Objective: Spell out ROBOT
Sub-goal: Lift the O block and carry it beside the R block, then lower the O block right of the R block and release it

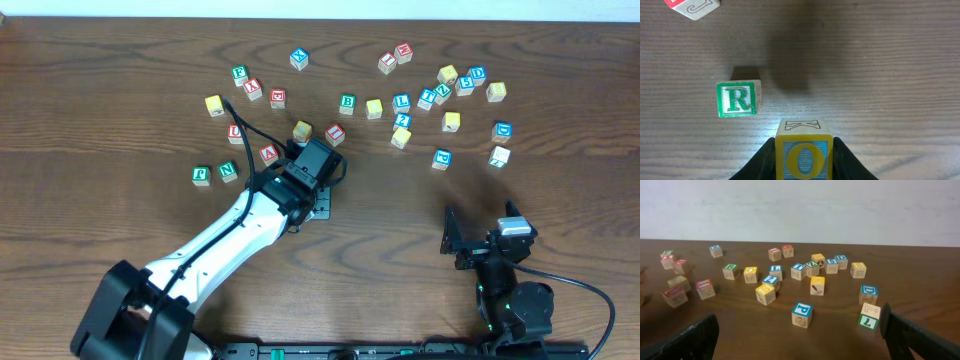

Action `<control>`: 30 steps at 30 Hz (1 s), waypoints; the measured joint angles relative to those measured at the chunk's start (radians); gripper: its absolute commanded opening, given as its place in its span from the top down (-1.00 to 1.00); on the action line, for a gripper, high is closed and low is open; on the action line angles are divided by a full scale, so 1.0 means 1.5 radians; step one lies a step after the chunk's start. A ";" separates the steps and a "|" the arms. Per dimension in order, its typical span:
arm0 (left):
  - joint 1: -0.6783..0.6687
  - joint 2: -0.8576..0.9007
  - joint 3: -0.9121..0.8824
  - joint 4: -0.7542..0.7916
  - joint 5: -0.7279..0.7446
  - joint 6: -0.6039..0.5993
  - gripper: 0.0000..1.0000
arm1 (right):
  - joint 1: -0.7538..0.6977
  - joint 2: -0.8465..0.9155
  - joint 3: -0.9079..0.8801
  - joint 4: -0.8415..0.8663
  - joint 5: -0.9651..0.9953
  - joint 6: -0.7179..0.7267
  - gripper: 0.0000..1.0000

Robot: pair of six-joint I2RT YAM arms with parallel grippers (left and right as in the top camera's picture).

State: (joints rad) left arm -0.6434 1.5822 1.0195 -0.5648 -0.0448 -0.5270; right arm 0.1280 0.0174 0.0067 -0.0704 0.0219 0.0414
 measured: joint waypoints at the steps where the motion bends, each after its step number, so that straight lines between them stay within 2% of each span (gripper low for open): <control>1: 0.000 0.017 0.000 0.004 -0.007 0.000 0.85 | 0.000 0.000 0.000 0.000 0.000 0.000 -0.99; 4: 0.000 0.053 0.000 0.017 -0.010 0.000 0.85 | 0.000 0.000 0.000 0.000 0.000 0.000 -0.98; 13: 0.010 0.063 0.000 0.025 -0.045 0.000 0.85 | 0.000 0.000 0.000 0.000 0.000 0.000 -0.99; 30: 0.014 0.085 -0.002 0.064 -0.033 0.005 0.85 | 0.000 0.000 0.000 0.000 0.000 0.000 -0.98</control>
State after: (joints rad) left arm -0.6220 1.7103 1.0172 -0.4690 -0.0940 -0.5194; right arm 0.1280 0.0174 0.0067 -0.0704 0.0219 0.0414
